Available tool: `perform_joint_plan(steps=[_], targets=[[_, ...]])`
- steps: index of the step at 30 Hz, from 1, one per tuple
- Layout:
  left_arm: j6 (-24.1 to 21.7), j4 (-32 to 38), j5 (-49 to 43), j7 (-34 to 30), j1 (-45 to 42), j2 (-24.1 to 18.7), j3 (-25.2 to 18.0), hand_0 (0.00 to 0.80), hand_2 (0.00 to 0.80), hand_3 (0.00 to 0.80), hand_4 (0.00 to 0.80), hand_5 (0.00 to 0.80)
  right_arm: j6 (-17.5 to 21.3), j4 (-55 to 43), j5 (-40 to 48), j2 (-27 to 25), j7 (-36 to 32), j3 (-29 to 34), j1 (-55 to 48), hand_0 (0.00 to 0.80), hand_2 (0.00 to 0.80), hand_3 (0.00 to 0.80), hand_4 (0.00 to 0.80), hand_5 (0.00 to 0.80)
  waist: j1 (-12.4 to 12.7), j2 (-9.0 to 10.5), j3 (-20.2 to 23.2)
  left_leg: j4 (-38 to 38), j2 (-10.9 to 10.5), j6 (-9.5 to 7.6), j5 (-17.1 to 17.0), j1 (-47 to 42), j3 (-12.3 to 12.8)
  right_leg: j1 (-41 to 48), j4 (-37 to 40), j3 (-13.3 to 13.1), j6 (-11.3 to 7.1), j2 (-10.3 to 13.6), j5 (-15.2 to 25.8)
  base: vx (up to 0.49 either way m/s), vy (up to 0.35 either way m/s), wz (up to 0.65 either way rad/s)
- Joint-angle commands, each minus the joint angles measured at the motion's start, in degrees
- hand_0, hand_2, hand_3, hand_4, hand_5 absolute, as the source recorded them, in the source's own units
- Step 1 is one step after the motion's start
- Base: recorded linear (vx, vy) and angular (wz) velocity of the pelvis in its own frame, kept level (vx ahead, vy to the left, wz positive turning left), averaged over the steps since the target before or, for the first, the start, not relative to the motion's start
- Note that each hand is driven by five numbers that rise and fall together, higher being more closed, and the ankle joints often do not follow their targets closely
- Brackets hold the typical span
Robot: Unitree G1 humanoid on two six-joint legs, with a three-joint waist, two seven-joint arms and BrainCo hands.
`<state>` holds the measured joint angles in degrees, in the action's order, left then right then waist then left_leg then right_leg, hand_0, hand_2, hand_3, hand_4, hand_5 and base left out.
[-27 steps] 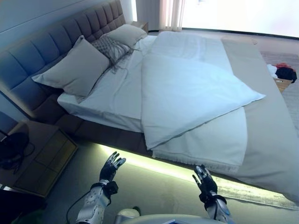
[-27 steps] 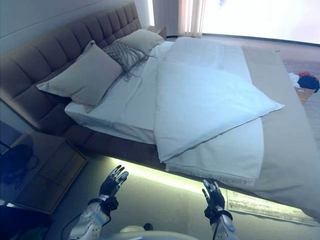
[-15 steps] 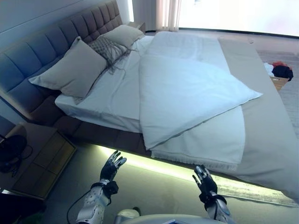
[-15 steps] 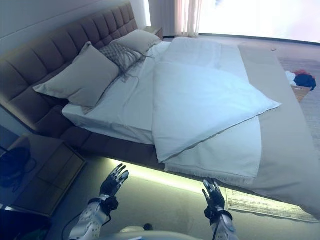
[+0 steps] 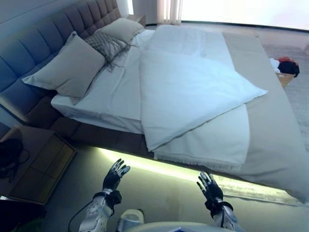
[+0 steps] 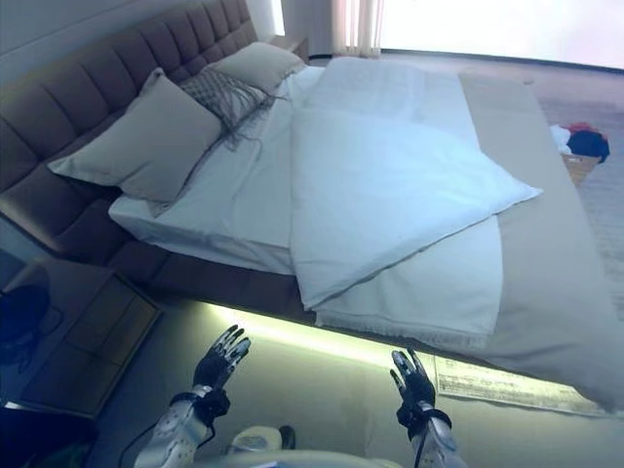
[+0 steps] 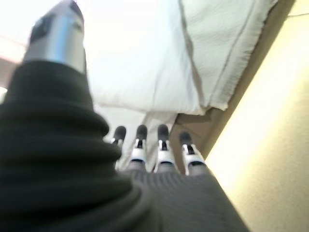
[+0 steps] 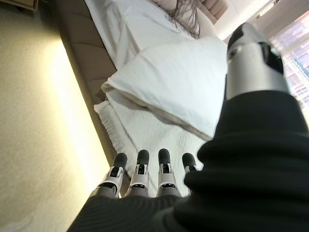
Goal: Make the bed neatly
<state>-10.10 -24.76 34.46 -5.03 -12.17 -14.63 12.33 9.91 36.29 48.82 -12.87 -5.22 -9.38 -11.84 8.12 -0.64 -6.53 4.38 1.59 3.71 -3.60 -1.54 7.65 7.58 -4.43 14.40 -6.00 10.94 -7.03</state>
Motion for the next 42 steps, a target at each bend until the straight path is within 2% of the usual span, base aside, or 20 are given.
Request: perform_joint_plan(steps=[1,6,10,12,16,20,22,24,26,31,32,35,38,42], targets=[[-3.6,4.2,-0.5,0.0,3.4,-1.1,-1.2,0.000,0.000,0.000,0.000,0.000,2.1,-3.6,2.6,0.1,-1.0,0.3,2.6,0.000,0.000,0.000,0.000,0.000,0.2,2.00,-0.9,6.0,-3.4,-3.15,5.3,1.3,-1.4,-3.3,5.8,1.4,-0.37,0.1,13.5,0.049,0.130,0.18],[-2.6,2.6,-1.8,-0.4,3.5,-1.3,-2.4,0.000,0.000,0.000,0.000,0.000,1.9,-3.6,2.7,3.2,1.0,-0.5,3.0,0.000,0.000,0.000,0.000,0.000,0.8,1.56,-0.7,5.8,-4.9,-5.07,7.2,-0.4,-1.3,-4.8,1.2,0.5,-1.89,3.1,12.8,0.115,0.119,0.09],[-3.0,3.0,-2.6,-1.1,3.5,-1.9,-2.3,0.000,0.000,0.000,0.000,0.000,2.4,-5.5,1.0,4.6,2.1,-1.3,1.6,0.000,0.000,0.000,0.000,0.000,1.1,1.81,-0.8,9.1,-5.6,-5.38,7.5,2.1,-0.8,-5.7,-0.7,1.1,-1.89,3.5,12.1,0.030,0.048,0.15],[-2.5,2.8,-1.3,-0.8,4.1,-1.7,-1.7,0.000,0.000,0.000,0.000,0.000,3.7,-4.6,1.8,4.5,2.5,-1.5,1.8,0.000,0.000,0.000,0.000,0.000,1.3,1.72,-0.7,6.9,-5.8,-5.87,6.8,1.8,-2.1,-5.5,-0.3,1.8,-1.96,3.5,12.2,0.022,0.080,0.35],[-2.4,1.8,-1.7,-0.4,4.8,-0.8,-0.6,0.000,0.000,0.000,0.000,0.000,4.4,-3.6,2.6,4.6,3.3,-1.2,3.2,0.000,0.000,0.000,0.000,0.000,1.5,1.54,-0.1,3.7,-6.0,-6.42,5.9,0.7,-3.7,-7.1,-2.1,0.1,-2.58,3.8,12.2,-0.006,0.079,0.12],[-2.4,2.3,-3.3,-0.6,5.2,-1.4,0.4,0.000,0.000,0.000,0.000,0.000,5.8,-4.2,3.6,5.1,3.4,-0.5,2.7,0.000,0.000,0.000,0.000,0.000,1.5,0.61,-0.1,3.2,-7.2,-8.20,6.3,0.6,-4.2,-10.9,-14.9,-2.5,-3.06,6.9,12.8,-0.018,0.149,0.05],[-2.6,2.2,-3.8,-0.9,5.3,-1.6,0.6,0.000,0.000,0.000,0.000,0.000,5.8,-5.2,4.3,4.9,4.3,-0.1,1.9,0.000,0.000,0.000,0.000,0.000,1.1,-0.93,0.0,3.3,-7.4,-9.20,6.6,0.5,-5.0,-14.5,-25.0,-4.5,-2.26,8.0,14.5,0.044,0.217,0.09],[-2.1,2.8,-3.5,-1.3,5.6,-2.4,0.3,0.000,0.000,0.000,0.000,0.000,6.1,-5.2,4.8,4.7,3.5,0.0,1.1,0.000,0.000,0.000,0.000,0.000,0.8,-1.94,0.1,2.8,-7.8,-10.18,6.8,-0.1,-5.1,-17.6,-31.1,-5.3,-1.67,8.2,15.1,0.087,0.150,0.13],[-1.5,3.0,-2.7,-0.5,6.3,-3.1,0.3,0.000,0.000,0.000,0.000,0.000,6.0,-4.3,5.0,4.4,2.2,0.3,0.9,0.000,0.000,0.000,0.000,0.000,0.4,-1.69,0.3,2.7,-8.8,-10.42,7.0,-0.5,-5.8,-18.3,-29.1,-5.3,-1.85,7.5,15.8,0.141,0.000,0.04],[-0.3,0.9,-1.6,1.2,9.2,-3.7,-0.1,0.000,0.000,0.000,0.000,0.000,5.7,-1.3,5.3,3.9,1.2,-0.1,4.1,0.000,0.000,0.000,0.000,0.000,-1.1,1.79,-0.1,3.6,-11.8,-9.58,10.3,-2.3,-8.1,-18.9,-6.4,-4.6,-3.44,5.7,20.2,0.227,-0.167,-0.07],[-0.4,0.3,-1.5,0.5,9.3,-3.8,-0.4,0.000,0.000,0.000,0.000,0.000,5.5,-0.5,5.5,3.5,0.8,0.1,5.1,0.000,0.000,0.000,0.000,0.000,-1.5,2.46,-0.4,3.5,-12.4,-9.59,11.7,-3.2,-8.4,-19.8,-1.8,-4.5,-4.30,5.5,22.5,0.299,-0.173,-0.03],[-0.9,0.0,-1.3,-1.6,8.0,-4.0,-1.6,0.000,0.000,0.000,0.000,0.000,4.6,0.5,5.4,2.9,-0.2,0.9,5.7,0.000,0.000,0.000,0.000,0.000,-1.9,2.84,-0.7,3.5,-12.5,-9.98,13.9,-4.6,-9.0,-21.6,5.3,-3.9,-5.34,4.6,25.7,0.311,-0.158,0.19],[-1.5,-0.2,-1.7,-3.4,6.1,-3.8,-2.5,0.000,0.000,0.000,0.000,0.000,4.6,1.5,5.2,3.1,-1.6,1.4,4.5,0.000,0.000,0.000,0.000,0.000,-1.9,3.29,-0.4,5.0,-12.3,-10.23,15.3,-5.0,-9.0,-21.6,4.7,-3.7,-5.21,4.3,25.4,0.331,-0.202,0.01],[-1.8,-0.1,-2.3,-4.1,4.0,-3.2,-2.8,0.000,0.000,0.000,0.000,0.000,5.1,2.8,5.6,3.3,-2.5,2.1,2.7,0.000,0.000,0.000,0.000,0.000,-2.4,3.82,0.2,10.0,-10.3,-8.82,15.0,-4.6,-7.7,-19.4,2.2,-4.1,-4.68,3.2,22.7,0.353,-0.277,0.10]])
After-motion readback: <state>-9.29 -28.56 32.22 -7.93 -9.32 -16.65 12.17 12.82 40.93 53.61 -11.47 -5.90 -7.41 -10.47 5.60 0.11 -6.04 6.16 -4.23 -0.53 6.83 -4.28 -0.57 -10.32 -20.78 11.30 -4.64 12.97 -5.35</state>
